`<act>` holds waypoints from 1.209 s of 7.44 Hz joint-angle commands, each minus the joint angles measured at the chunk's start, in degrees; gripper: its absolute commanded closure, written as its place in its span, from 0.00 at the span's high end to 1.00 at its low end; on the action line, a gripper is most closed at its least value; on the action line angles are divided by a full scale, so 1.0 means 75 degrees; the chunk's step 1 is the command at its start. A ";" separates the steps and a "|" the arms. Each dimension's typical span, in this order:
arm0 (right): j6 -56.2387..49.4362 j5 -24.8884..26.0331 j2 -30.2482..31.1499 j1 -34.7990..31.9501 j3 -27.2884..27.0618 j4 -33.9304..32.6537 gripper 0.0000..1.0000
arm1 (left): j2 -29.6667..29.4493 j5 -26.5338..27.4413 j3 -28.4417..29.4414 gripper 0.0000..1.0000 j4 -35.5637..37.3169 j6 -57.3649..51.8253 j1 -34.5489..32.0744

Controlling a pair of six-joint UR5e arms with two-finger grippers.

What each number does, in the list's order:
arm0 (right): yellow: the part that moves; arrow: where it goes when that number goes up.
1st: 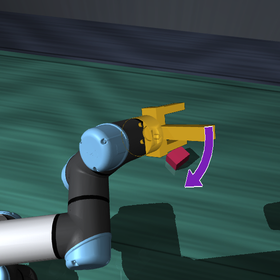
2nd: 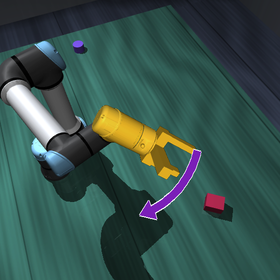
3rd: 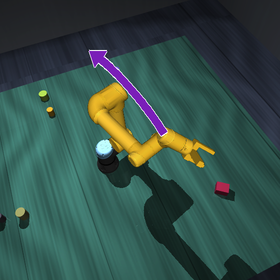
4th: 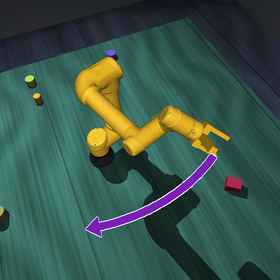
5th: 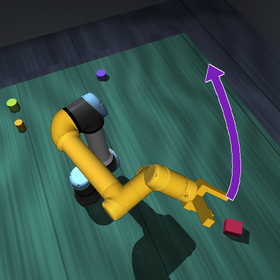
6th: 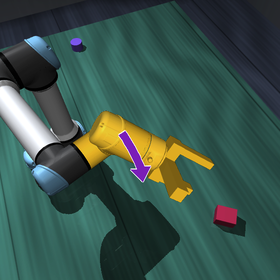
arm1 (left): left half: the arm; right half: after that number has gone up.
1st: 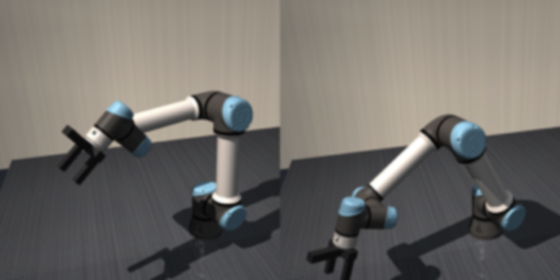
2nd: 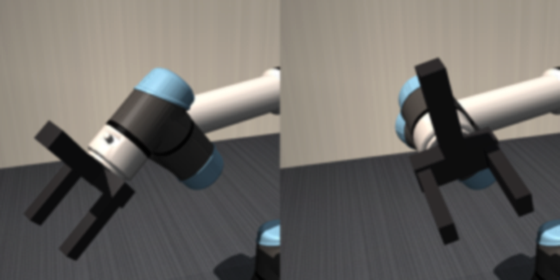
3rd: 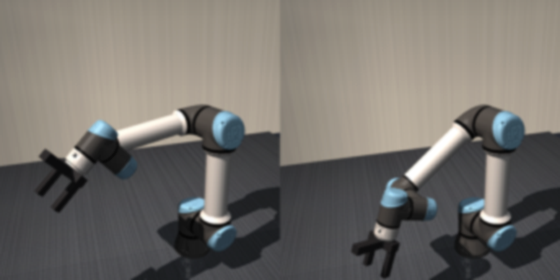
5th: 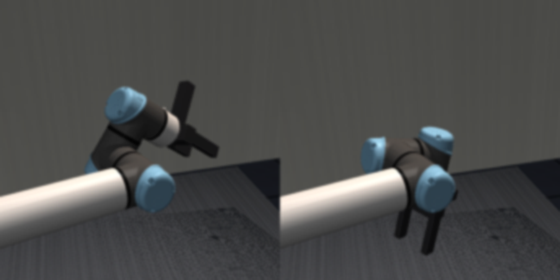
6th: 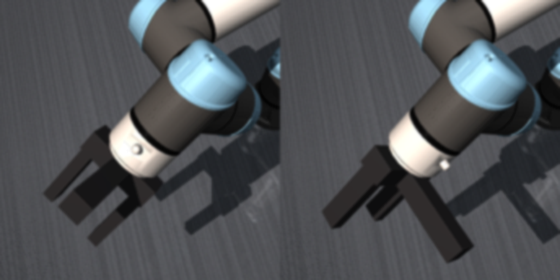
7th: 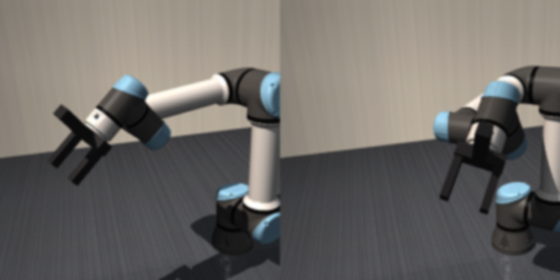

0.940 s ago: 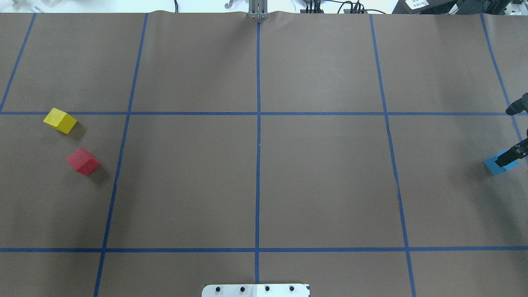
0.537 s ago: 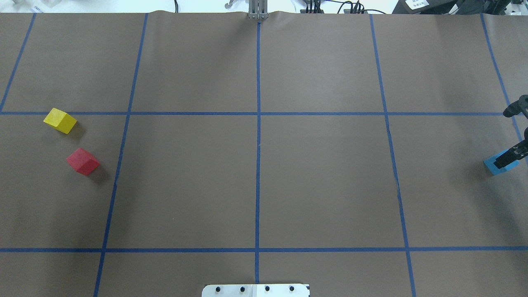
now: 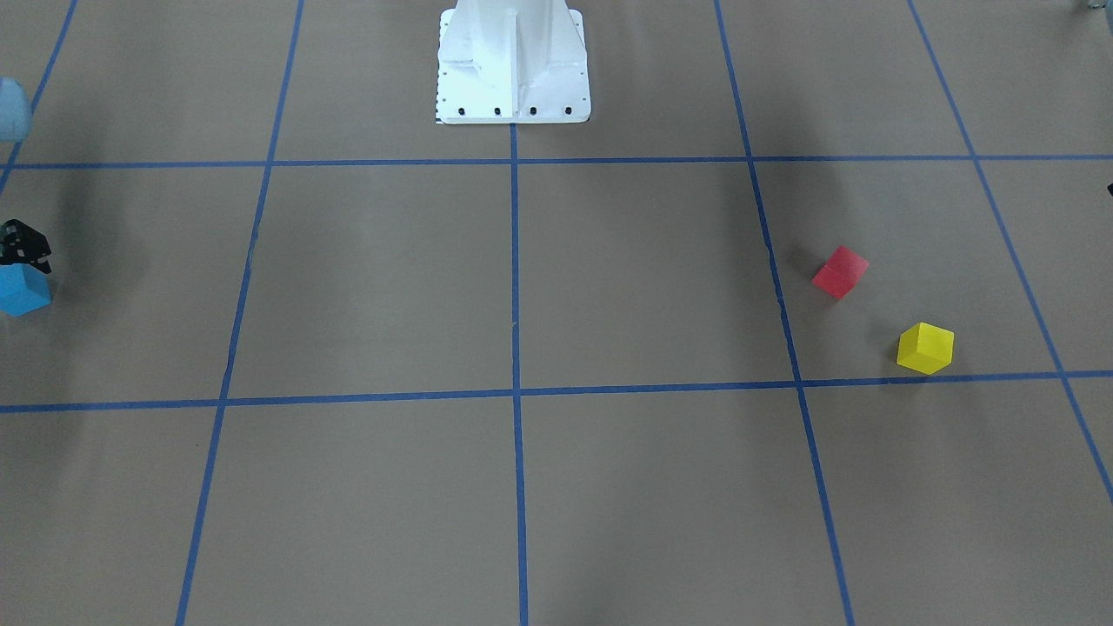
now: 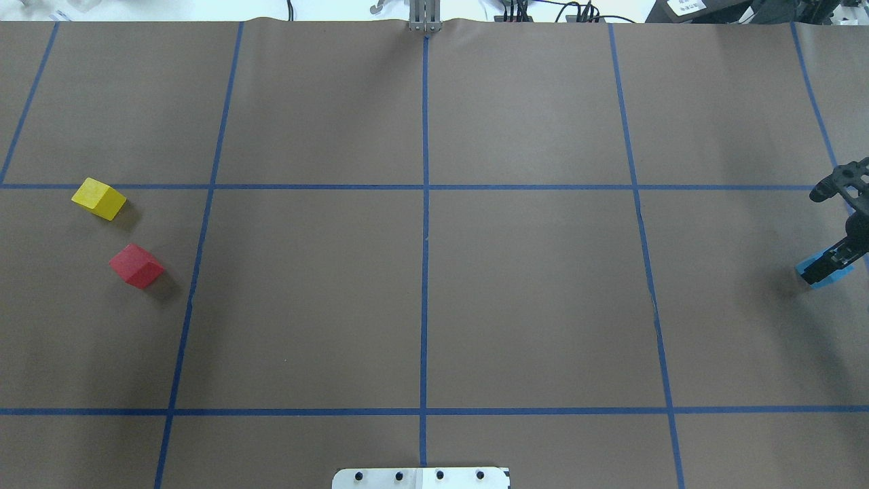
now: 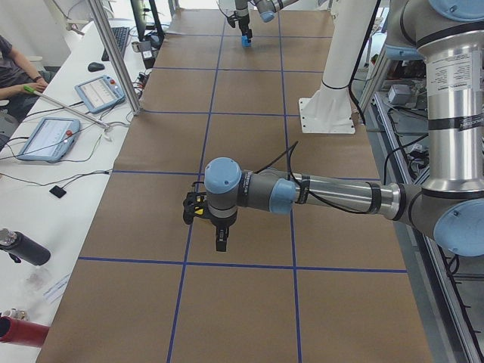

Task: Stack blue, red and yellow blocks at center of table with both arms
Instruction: 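Lower the right gripper onto the blue cube and close on it, then carry the blue cube with the right gripper to the table center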

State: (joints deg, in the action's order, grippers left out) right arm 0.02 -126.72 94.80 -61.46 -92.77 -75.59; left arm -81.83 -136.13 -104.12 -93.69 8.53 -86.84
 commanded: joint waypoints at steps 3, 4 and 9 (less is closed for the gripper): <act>-0.0342 -0.0002 -0.0031 0.0003 0.0158 0.0000 0.24 | 0.0116 0.0022 -0.0179 1.00 0.0000 0.0000 0.0000; -0.0389 -0.0002 -0.0158 0.0003 0.0181 -0.0011 0.00 | 0.0129 0.0022 -0.0226 1.00 0.0000 0.0000 0.0000; 0.2951 -0.0410 -0.1806 0.0444 -0.0076 -0.0117 0.00 | 0.0129 0.0034 -0.0285 1.00 0.0000 -0.0012 0.0000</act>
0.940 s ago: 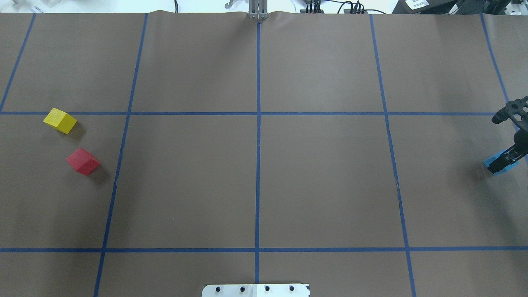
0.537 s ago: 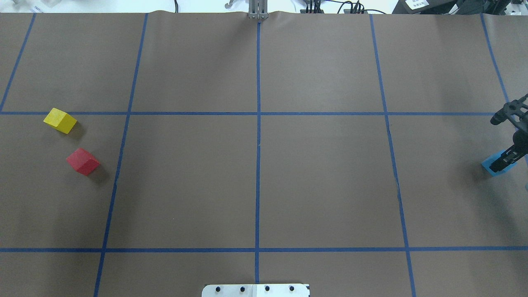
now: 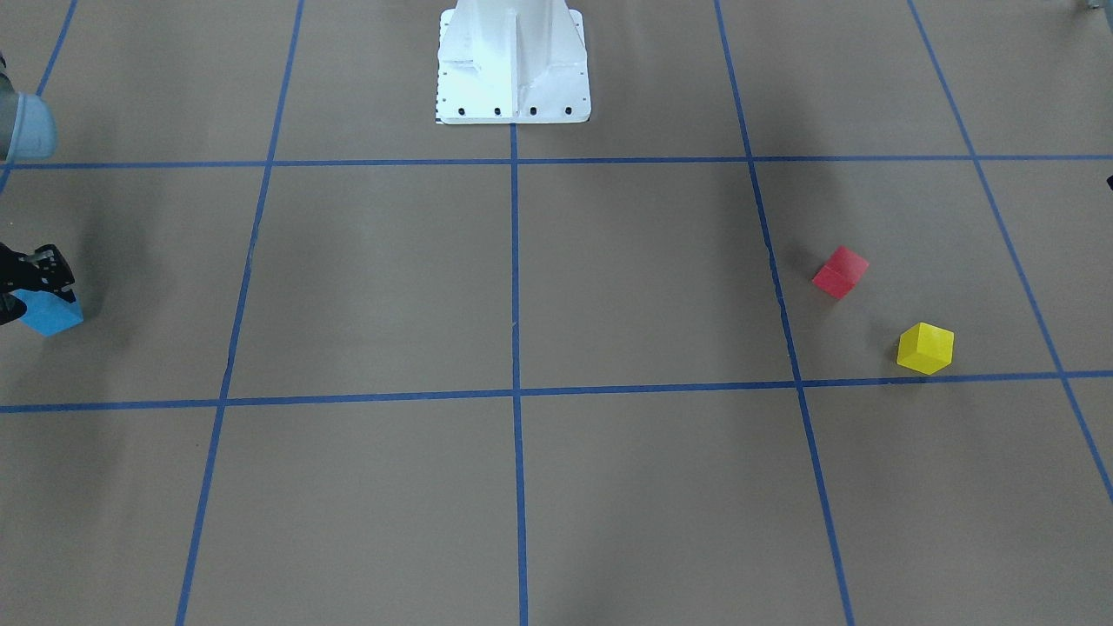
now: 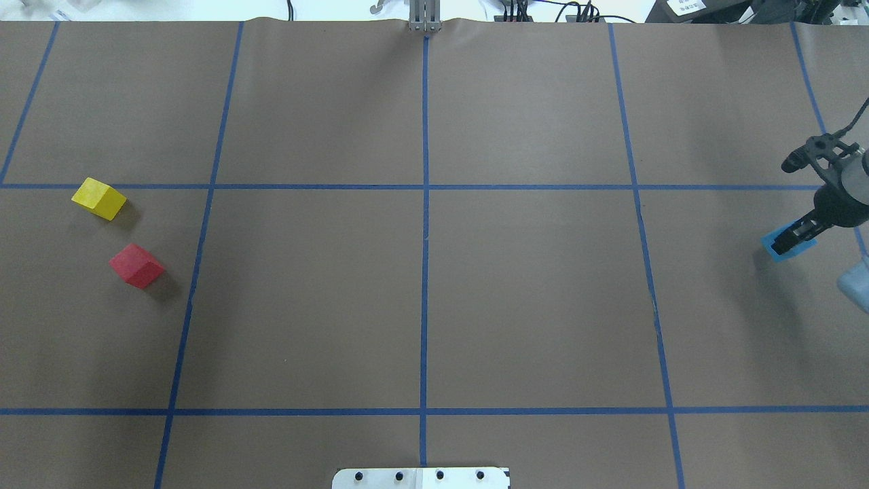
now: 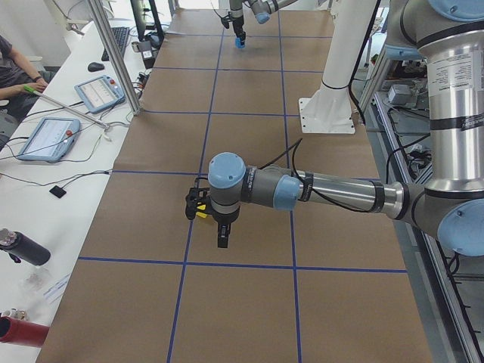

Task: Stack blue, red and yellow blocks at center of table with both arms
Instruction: 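Carry the blue cube with the right gripper to the table center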

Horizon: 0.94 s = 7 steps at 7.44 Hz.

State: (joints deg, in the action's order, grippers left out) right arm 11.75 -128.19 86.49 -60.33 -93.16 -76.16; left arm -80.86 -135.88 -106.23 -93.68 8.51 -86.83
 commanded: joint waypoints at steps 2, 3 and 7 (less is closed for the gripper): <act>0.4417 -0.0031 -0.2207 0.1638 0.0023 -0.0041 0.00 | 0.0024 -0.0069 -0.0156 1.00 -0.0001 0.0002 0.0000; 0.5617 0.0295 -0.2889 0.2330 0.0081 -0.0052 0.00 | 0.0082 -0.0070 -0.0145 1.00 -0.0001 0.0014 0.0023; 0.7735 0.1234 -0.5857 0.3437 0.1825 -0.0685 0.00 | 0.0083 -0.0070 -0.0168 1.00 -0.0001 0.0061 0.0035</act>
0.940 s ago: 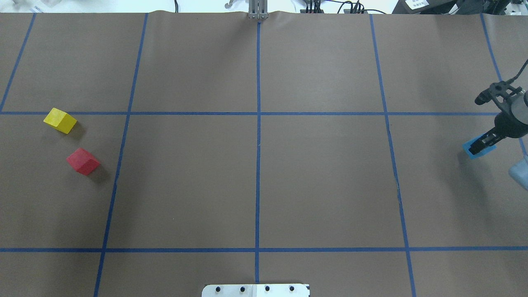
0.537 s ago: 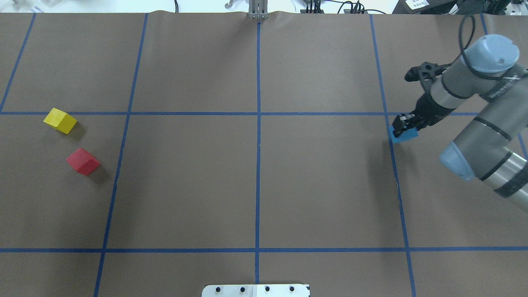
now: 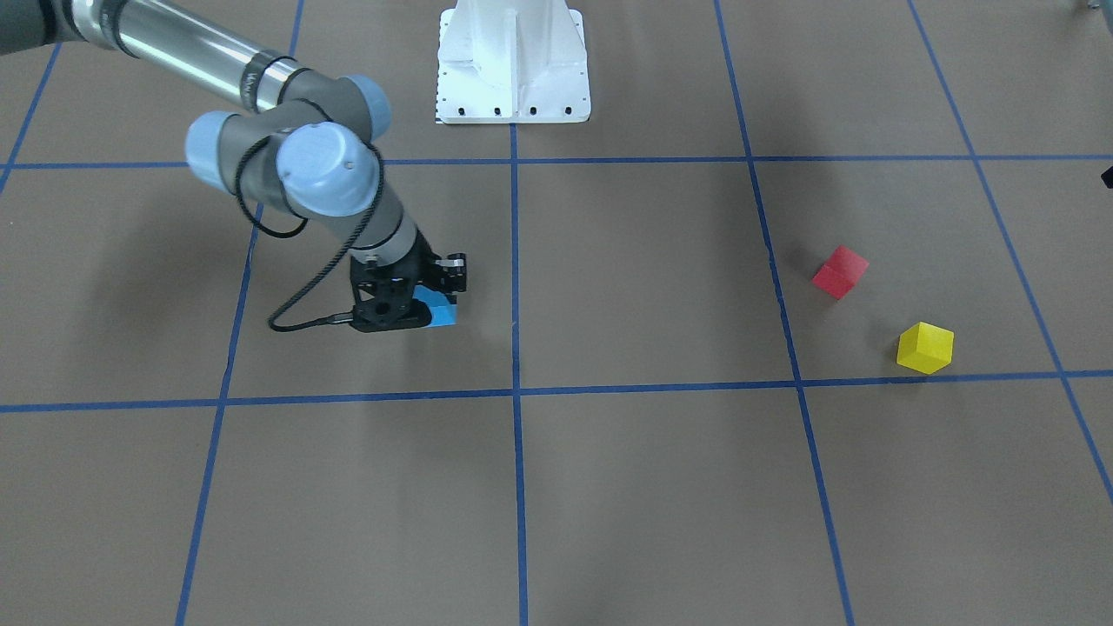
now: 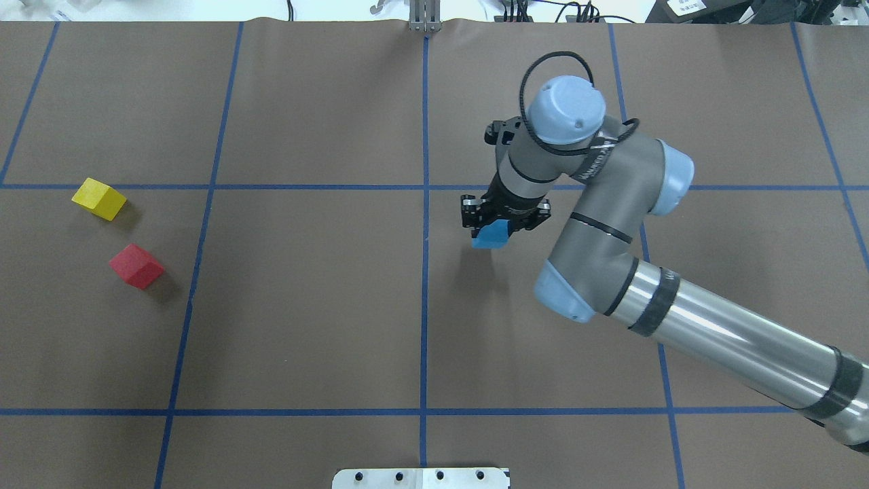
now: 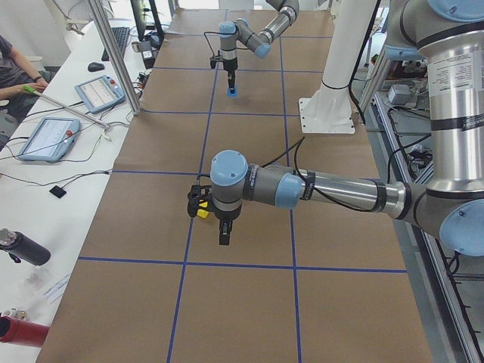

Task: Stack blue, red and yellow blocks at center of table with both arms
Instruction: 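Carry the blue cube with the right gripper to the table center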

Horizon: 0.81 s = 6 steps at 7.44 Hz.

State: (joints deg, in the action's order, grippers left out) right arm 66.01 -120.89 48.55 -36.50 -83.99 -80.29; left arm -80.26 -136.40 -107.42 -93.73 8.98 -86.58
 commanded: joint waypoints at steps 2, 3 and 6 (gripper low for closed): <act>0.0539 0.0368 -0.0964 0.0390 0.0873 -0.0134 0.00 | 0.0002 0.0000 -0.0009 1.00 -0.0019 -0.0001 0.0001; 0.0527 0.0508 -0.1209 0.0448 0.1200 -0.0134 0.00 | 0.0002 -0.0012 -0.0009 1.00 -0.0019 0.0010 0.0001; 0.0480 0.0521 -0.1246 0.0449 0.1297 -0.0122 0.00 | 0.0014 -0.0012 -0.0009 1.00 -0.0019 0.0010 0.0001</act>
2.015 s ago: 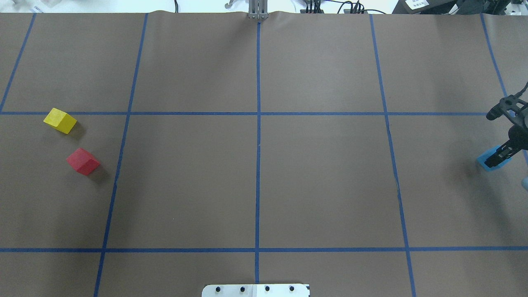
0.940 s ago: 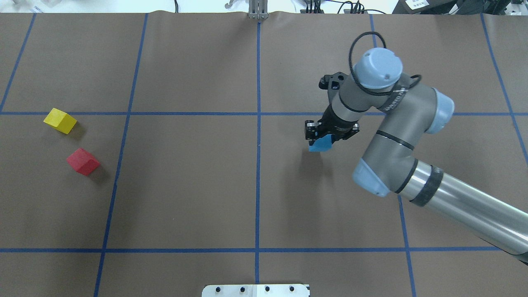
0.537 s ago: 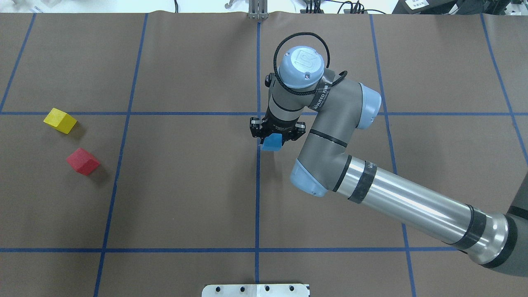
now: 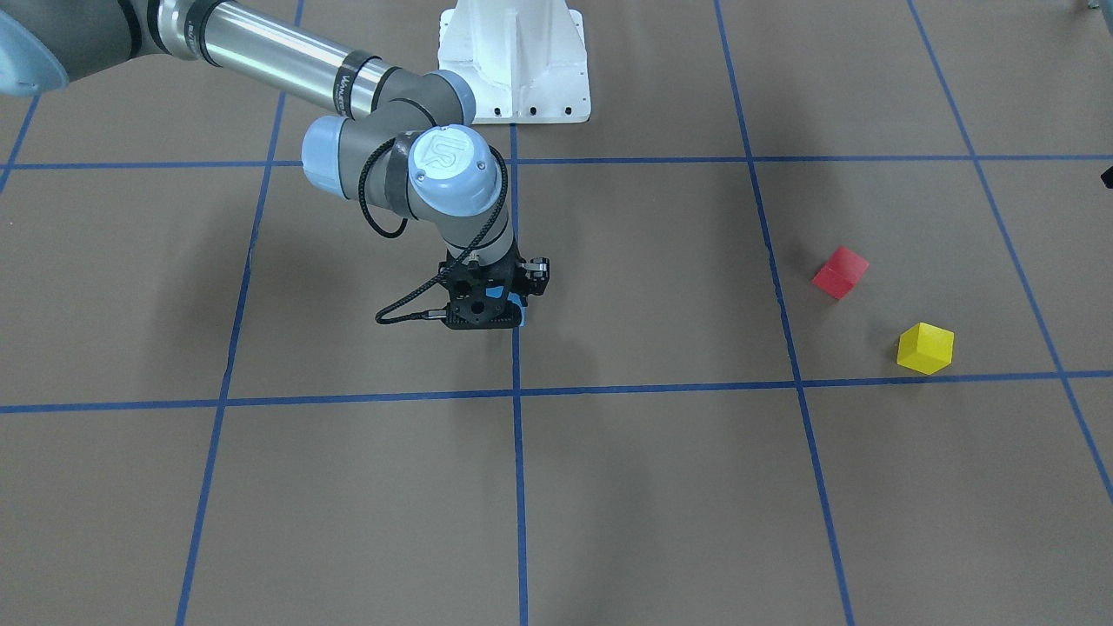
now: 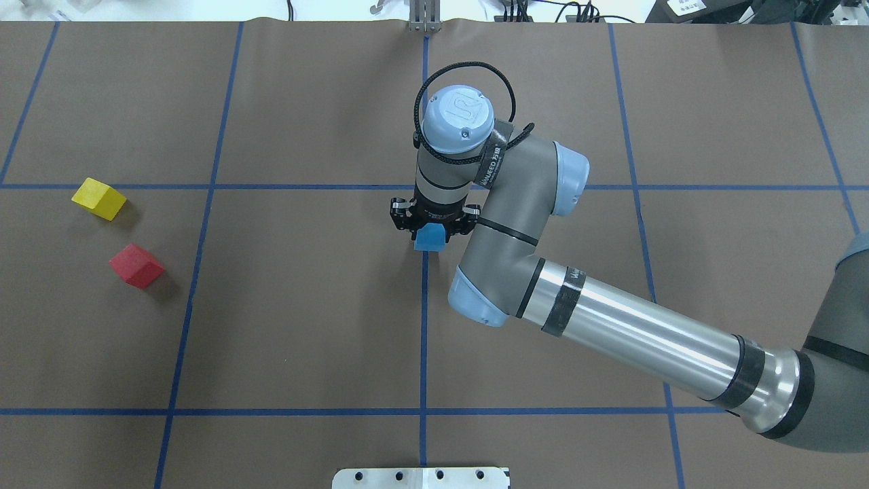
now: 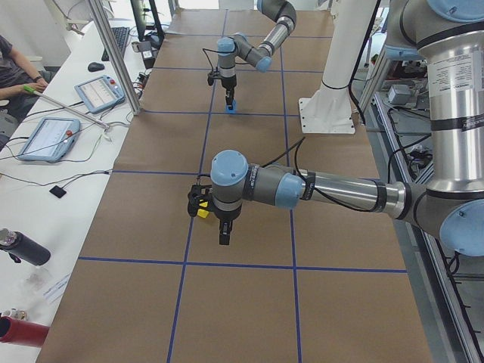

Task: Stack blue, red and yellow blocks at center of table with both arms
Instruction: 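Carry the blue cube with the right gripper to the table center, then lower the blue cube onto the center and open the right gripper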

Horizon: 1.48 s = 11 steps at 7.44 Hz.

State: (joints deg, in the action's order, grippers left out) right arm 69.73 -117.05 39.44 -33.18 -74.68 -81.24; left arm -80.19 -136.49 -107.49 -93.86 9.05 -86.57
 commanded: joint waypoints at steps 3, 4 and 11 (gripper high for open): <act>-0.0075 0.0021 -0.0160 0.0029 0.0277 0.0004 0.00 | 0.0004 -0.0001 0.0000 1.00 0.0000 0.0000 0.0000; -0.0087 0.0033 -0.0184 0.0030 0.0301 0.0004 0.00 | 0.0004 -0.0001 0.0000 1.00 0.0000 0.0000 0.0000; -0.0344 0.0045 -0.0184 0.0030 0.0383 0.0016 0.30 | 0.0004 -0.0001 0.0000 1.00 0.0000 -0.0011 0.0000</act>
State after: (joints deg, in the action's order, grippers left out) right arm 67.17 -116.72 38.06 -32.91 -72.06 -81.16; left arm -80.16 -136.50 -107.49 -93.87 9.04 -86.57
